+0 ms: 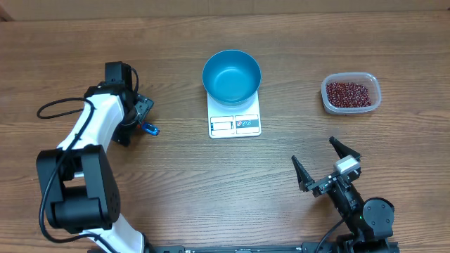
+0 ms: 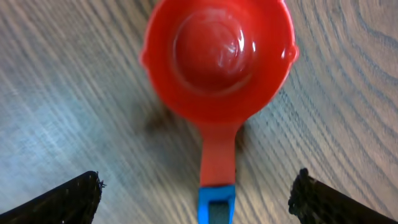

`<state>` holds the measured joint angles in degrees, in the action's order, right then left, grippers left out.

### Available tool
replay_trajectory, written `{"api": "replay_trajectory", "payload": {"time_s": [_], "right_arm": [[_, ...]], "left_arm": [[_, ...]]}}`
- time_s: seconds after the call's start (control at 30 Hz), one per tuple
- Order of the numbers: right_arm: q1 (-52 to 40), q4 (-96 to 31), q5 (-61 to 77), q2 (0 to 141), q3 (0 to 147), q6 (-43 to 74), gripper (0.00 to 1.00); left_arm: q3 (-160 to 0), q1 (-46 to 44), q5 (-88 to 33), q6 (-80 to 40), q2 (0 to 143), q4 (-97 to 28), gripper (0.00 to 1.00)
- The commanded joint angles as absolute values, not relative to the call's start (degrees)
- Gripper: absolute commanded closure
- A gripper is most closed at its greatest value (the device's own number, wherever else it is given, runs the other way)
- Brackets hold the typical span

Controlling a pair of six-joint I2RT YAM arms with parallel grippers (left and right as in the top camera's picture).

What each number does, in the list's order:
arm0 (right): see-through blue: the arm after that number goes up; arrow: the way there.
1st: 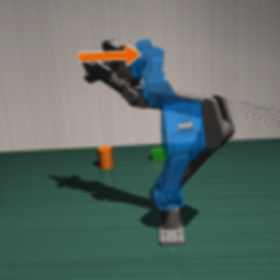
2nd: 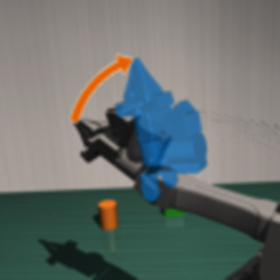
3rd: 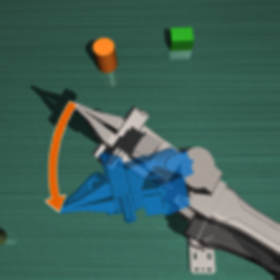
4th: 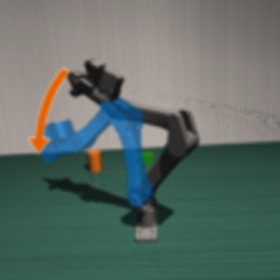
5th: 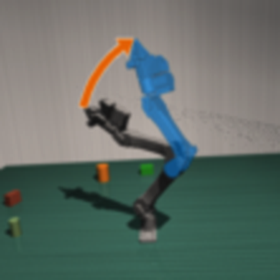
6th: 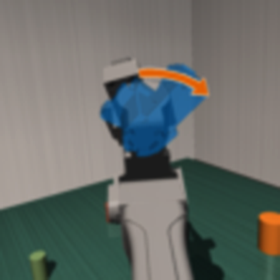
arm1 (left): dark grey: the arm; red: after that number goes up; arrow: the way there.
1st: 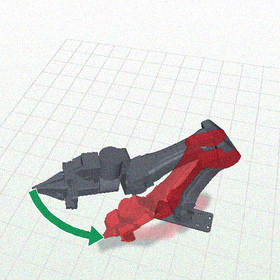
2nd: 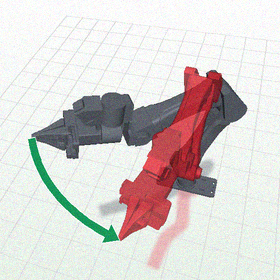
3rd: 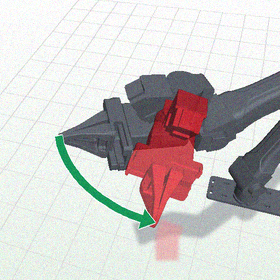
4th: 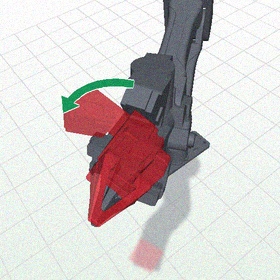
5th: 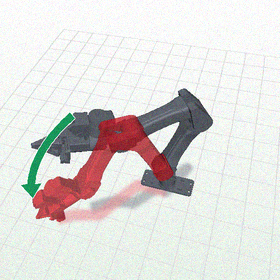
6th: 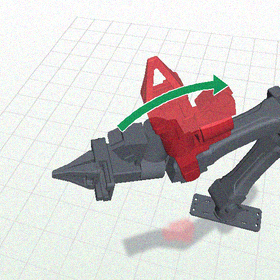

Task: Scoop item into bowl and weigh 150g on scale
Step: 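Lower the left gripper and close it on the scoop handle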

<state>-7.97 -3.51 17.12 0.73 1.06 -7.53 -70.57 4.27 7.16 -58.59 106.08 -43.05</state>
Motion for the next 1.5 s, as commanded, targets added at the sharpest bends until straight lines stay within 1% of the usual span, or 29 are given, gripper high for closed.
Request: {"api": "replay_trajectory", "payload": {"time_s": [0.0, 0.17, 0.4, 0.63, 0.7, 0.83, 0.93, 1.23, 1.37, 1.47], "right_arm": [[-8.3, -3.3, 16.7, 0.3, 0.4, -7.3, 0.0], [-8.3, -3.3, 16.7, 0.3, 0.4, -7.3, 0.0], [-8.3, -3.3, 16.7, 0.3, 0.4, -7.3, 0.0], [-8.3, -3.3, 16.7, 0.3, 0.4, -7.3, 0.0], [-8.3, -3.3, 16.7, 0.3, 0.4, -7.3, 0.0], [-8.3, -3.3, 16.7, 0.3, 0.4, -7.3, 0.0], [-8.3, -3.3, 16.7, 0.3, 0.4, -7.3, 0.0], [-8.3, -3.3, 16.7, 0.3, 0.4, -7.3, 0.0], [-8.3, -3.3, 16.7, 0.3, 0.4, -7.3, 0.0], [-8.3, -3.3, 16.7, 0.3, 0.4, -7.3, 0.0]], "left_arm": [[-71.8, 4.5, 7.9, -60.2, 108.1, -42.0, 0.0], [-71.8, 4.5, 8.0, -60.2, 110.0, -40.2, 0.01], [-71.8, 4.5, 7.9, -60.3, 113.1, -38.5, 0.06], [-71.8, 4.6, 8.2, -60.3, 114.3, -38.5, 0.21], [-71.8, 4.6, 8.4, -60.2, 114.3, -38.5, 0.29], [-71.8, 4.6, 9.1, -60.2, 114.3, -38.5, 0.39], [-71.8, 4.6, 9.2, -60.2, 114.3, -38.6, 0.44], [-71.8, 4.6, 9.5, -60.2, 114.3, -38.5, 0.65], [-71.8, 4.6, 9.6, -60.3, 114.3, -38.5, 0.7], [-71.8, 4.6, 9.6, -60.2, 114.3, -38.5, 0.76]]}}
